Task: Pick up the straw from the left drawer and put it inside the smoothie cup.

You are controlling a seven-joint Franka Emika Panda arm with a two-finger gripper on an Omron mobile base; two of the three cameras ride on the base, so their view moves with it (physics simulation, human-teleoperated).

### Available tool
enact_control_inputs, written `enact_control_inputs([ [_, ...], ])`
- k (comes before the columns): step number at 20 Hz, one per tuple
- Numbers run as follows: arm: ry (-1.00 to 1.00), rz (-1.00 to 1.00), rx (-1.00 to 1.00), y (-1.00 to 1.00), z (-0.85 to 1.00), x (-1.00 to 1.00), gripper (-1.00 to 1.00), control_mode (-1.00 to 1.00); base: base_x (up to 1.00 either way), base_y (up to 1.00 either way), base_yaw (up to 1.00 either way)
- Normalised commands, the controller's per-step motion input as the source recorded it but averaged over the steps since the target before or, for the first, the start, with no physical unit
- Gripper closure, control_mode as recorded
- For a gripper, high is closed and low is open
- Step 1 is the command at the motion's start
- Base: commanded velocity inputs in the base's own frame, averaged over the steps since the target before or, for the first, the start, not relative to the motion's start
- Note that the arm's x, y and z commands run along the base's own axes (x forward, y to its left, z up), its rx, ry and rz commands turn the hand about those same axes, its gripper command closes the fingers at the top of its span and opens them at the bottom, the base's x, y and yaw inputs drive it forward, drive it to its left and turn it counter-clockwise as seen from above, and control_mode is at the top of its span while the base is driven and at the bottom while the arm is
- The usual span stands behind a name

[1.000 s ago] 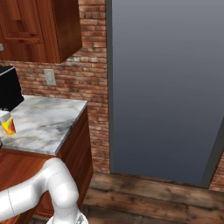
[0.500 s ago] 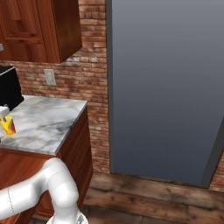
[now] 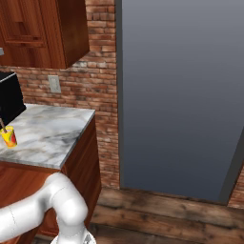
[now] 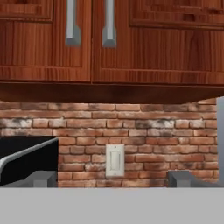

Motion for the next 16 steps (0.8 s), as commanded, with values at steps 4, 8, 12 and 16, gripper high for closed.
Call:
enact_control_inputs([
  [4,0.0,-0.03,0.01,-0.78,0.56,-0.36,-1.0,-1.0,0.0,0.0,0.0],
  [8,0.0,-0.04,0.13,-1.0,0.07,-0.04,-1.0,-1.0,0.0,0.0,0.0],
  [12,0.02,-0.05,0.15,-0.95,-0.13,0.04,-1.0,-1.0,0.0,0.0,0.0],
  [16,0.02,-0.05,0.01,-0.6,-0.1,0.04,-1.0,-1.0,0.0,0.0,0.0],
])
